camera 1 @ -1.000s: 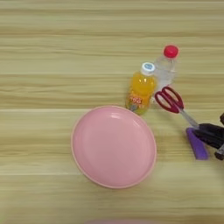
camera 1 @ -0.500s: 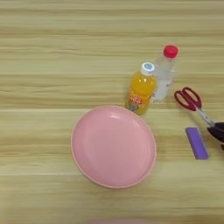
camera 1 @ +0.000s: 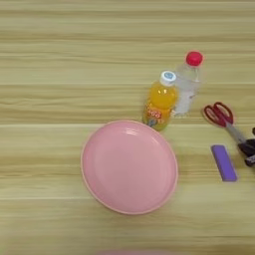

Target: Move the objects on the table

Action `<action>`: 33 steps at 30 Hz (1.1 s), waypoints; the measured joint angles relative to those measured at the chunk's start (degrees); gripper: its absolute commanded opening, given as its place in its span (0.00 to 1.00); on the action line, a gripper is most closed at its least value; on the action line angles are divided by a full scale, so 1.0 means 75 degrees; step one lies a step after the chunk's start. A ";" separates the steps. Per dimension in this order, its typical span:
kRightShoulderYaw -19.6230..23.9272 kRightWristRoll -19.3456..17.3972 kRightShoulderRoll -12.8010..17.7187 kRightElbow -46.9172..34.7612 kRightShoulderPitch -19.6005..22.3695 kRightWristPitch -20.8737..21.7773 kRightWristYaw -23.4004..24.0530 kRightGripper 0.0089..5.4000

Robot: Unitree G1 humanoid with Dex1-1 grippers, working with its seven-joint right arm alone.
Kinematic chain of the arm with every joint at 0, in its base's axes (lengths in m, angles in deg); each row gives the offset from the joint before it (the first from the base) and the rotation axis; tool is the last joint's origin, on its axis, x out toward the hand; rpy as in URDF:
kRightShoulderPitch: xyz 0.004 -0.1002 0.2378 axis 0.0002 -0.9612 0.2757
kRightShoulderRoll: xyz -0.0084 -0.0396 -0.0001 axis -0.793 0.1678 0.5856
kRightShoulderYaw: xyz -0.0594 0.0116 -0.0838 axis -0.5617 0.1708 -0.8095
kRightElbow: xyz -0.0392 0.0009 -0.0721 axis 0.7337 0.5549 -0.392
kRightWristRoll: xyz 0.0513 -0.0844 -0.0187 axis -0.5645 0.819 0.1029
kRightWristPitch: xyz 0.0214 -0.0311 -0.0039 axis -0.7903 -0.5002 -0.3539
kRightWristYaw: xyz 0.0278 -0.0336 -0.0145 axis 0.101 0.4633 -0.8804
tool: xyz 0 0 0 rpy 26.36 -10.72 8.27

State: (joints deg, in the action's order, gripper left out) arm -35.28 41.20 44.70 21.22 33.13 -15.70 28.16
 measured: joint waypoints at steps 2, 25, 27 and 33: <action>-0.0010 0.0053 0.0004 0.0077 0.0002 0.0129 0.0002 0.12; 0.0067 -0.0033 -0.0013 -0.0339 -0.0155 -0.0097 -0.0014 0.70; 0.0164 -0.0141 -0.0088 -0.0461 -0.0226 -0.0204 -0.0005 0.75; 0.0354 -0.0401 -0.0404 -0.0832 -0.0393 -0.0393 0.0097 0.89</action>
State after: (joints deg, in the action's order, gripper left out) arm -32.63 38.20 41.67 14.98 30.18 -18.64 28.89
